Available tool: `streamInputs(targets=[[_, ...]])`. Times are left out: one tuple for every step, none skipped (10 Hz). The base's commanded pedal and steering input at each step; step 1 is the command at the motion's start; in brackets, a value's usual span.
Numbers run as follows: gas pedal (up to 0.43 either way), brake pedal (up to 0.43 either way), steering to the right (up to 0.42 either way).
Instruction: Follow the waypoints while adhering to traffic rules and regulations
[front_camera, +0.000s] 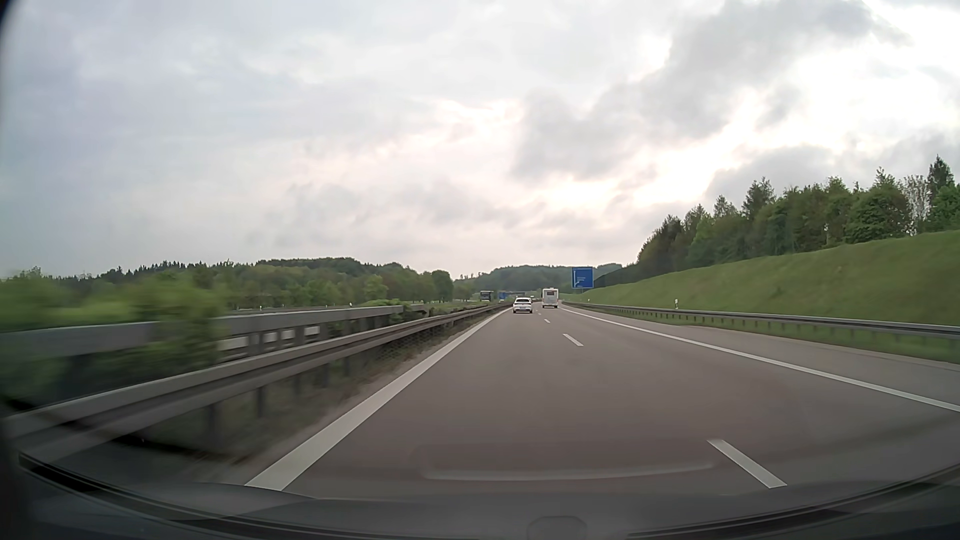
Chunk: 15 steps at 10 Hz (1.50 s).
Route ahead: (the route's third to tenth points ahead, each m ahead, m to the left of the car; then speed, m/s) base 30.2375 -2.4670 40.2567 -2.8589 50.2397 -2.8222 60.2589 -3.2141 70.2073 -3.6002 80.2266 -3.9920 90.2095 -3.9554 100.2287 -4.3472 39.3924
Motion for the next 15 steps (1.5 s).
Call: streamInputs(targets=[[0.157,0.000,0.006],[0.157,0.000,0.005],[0.157,0.000,0.005],[0.157,0.000,0.005],[0.157,0.000,0.005],[0.157,0.000,0.005],[0.150,0.000,0.005],[0.150,0.000,0.005],[0.138,0.000,0.004],[0.118,0.000,0.003],[0.087,0.000,0.003],[0.067,0.000,0.003],[0.039,0.000,0.003],[0.028,0.000,0.003],[0.028,0.000,0.003]])
